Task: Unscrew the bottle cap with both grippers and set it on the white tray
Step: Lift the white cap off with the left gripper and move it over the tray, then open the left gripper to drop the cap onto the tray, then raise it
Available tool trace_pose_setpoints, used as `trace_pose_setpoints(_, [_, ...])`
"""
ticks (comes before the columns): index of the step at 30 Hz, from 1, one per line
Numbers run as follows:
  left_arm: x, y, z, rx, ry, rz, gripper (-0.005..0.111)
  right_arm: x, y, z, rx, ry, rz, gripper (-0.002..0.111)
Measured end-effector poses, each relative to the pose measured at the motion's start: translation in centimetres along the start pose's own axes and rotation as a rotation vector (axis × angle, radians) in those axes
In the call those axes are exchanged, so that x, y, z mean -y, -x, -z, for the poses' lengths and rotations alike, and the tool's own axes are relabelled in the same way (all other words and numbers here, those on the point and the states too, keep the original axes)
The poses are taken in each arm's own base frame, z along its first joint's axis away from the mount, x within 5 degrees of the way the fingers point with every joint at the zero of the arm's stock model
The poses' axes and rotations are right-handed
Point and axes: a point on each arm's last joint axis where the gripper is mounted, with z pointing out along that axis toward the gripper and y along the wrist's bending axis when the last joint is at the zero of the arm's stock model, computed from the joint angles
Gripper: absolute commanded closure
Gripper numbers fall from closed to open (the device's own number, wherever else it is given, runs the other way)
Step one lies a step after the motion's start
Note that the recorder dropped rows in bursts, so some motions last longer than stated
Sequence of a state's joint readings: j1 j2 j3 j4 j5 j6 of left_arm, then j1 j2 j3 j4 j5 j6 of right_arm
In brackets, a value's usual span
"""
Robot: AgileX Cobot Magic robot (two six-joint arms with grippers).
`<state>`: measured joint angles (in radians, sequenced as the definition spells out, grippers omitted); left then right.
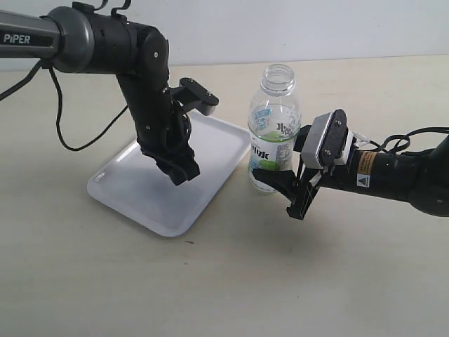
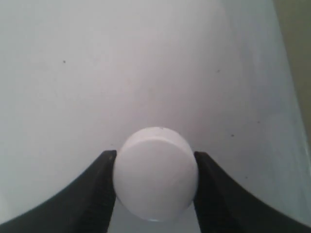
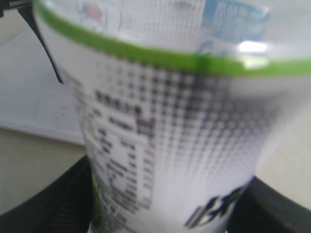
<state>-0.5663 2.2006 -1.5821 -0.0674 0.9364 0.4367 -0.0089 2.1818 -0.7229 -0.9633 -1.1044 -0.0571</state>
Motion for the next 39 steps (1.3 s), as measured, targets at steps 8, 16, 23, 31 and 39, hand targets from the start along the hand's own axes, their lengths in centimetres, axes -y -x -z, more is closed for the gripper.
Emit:
trace_pose_setpoints(8, [0.0, -0.1, -1.3, -0.027, -0.013, 0.003, 0.067, 0.0, 0.0, 0.0, 0.0, 0.0, 0.0, 0.108])
trace_pose_setpoints(16, [-0.5, -0.3, -1.3, -0.048, 0.038, -0.012, 0.039, 0.0, 0.0, 0.0, 0.0, 0.0, 0.0, 0.108])
trace_pose_setpoints(23, [-1.8, -0.2, 2.6, -0.029, 0.21, -0.031, 0.106, 0.1, 0.0, 0.0, -0.003, -0.004, -0.016, 0.108])
trace_pose_setpoints(31, [-2.2, -0.3, 10.2, 0.174, 0.291, 0.005, 0.106, 0.3, 0.1, 0.1, -0.034, -0.021, -0.126, 0.108])
trace_pose_setpoints(39, [-3.8, -1.8, 15.1, 0.385, 0.289, 0.132, 0.106, 0.9, 0.7, 0.4, -0.084, -0.038, -0.23, 0.108])
